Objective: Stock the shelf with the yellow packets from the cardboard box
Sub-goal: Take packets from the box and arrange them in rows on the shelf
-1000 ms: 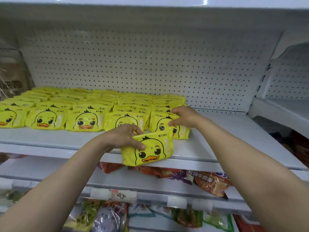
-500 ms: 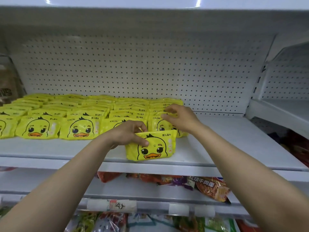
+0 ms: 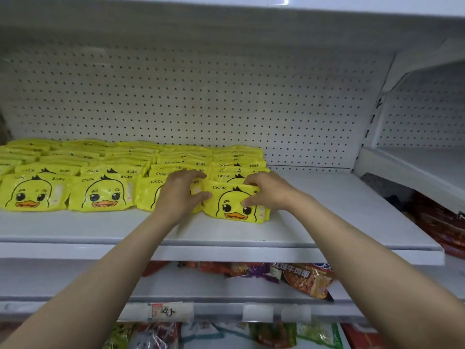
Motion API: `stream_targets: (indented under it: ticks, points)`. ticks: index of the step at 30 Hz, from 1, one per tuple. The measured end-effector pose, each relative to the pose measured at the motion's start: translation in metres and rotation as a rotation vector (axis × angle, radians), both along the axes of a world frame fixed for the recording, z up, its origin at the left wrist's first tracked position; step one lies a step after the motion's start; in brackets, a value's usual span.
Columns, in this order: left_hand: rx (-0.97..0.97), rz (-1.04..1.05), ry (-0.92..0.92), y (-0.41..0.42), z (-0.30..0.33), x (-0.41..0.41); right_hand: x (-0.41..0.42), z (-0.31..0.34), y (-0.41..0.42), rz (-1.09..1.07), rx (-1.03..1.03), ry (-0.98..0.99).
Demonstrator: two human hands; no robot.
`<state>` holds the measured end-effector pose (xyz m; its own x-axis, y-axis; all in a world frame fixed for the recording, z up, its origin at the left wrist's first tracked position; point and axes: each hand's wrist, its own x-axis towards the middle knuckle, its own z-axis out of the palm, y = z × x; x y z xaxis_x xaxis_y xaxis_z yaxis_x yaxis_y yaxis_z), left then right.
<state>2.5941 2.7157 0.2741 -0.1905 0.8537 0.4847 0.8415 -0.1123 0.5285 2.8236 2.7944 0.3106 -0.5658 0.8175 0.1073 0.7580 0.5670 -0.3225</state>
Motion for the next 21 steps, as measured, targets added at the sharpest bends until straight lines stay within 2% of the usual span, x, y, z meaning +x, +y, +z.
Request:
stream_targets:
  ticks: [2, 5, 9, 13, 21]
  points:
    - [-0.054, 0.093, 0.106, 0.002, -0.012, -0.006, 0.0, 0.0, 0.005, -0.038, 0.029, -0.007]
    - [-0.078, 0.154, 0.161, 0.001, -0.022, -0.005, -0.004, -0.002, 0.013, -0.069, 0.082, -0.037]
    - [-0.05, 0.155, 0.148, 0.001, -0.024, -0.001, -0.008, -0.006, 0.016, -0.072, 0.117, -0.016]
    - [-0.041, 0.166, 0.154, 0.002, -0.027, 0.0, -0.013, -0.007, 0.01, -0.066, 0.333, -0.16]
    - [-0.075, 0.201, 0.176, 0.001, -0.023, 0.006, -0.017, -0.01, 0.001, -0.069, 0.336, -0.197]
